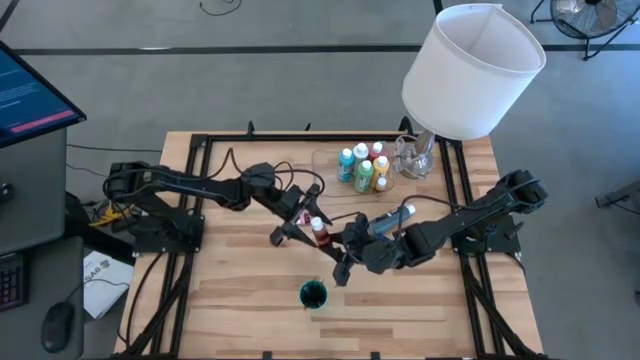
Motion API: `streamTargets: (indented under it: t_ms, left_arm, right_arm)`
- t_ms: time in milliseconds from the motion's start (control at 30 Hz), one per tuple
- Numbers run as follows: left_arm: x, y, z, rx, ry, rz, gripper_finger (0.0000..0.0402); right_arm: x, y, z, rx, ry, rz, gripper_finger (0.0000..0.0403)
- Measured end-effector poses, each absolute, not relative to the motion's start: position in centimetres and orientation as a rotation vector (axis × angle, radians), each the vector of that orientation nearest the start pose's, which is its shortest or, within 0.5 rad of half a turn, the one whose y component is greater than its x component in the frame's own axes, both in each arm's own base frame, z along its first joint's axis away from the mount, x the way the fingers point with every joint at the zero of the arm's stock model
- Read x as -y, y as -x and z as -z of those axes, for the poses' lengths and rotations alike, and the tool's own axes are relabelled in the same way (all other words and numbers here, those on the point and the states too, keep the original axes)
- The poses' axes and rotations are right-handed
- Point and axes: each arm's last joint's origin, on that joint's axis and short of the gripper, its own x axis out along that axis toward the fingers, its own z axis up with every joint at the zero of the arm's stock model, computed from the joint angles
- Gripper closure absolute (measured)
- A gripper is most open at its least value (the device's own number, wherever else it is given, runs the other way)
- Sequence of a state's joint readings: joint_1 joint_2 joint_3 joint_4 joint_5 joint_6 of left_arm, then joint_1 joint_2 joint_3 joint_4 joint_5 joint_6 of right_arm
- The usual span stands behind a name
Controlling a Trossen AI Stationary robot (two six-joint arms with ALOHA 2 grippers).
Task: Pick & Place Paint Supplies
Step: Put the small orange paint bottle into the transparent bin
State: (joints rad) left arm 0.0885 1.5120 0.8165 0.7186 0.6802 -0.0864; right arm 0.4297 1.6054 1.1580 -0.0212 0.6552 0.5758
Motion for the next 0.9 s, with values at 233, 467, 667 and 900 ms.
streamTargets:
  t_ms: [233,467,667,900]
  left_arm:
    - [-0.42,-32.17,-25.82,-0.007,0.083,0.611,0.0199]
    - [-0.35,-32.19,-25.81,-0.008,0.084,0.607,0.0291]
    - [-0.38,-32.19,-25.8,-0.011,0.09,0.604,0.0352]
    - [-0.37,-32.21,-25.47,-0.049,0.099,0.605,0.0345]
  right_arm:
    - [-13.24,-33.19,-27.45,-0.323,-0.323,0.328,0.0279]
    - [-13.28,-33.19,-27.46,-0.325,-0.318,0.32,0.0279]
    - [-13.27,-33.18,-27.45,-0.326,-0.311,0.323,0.0279]
    - [-13.38,-33.11,-27.36,-0.329,-0.336,0.323,0.026]
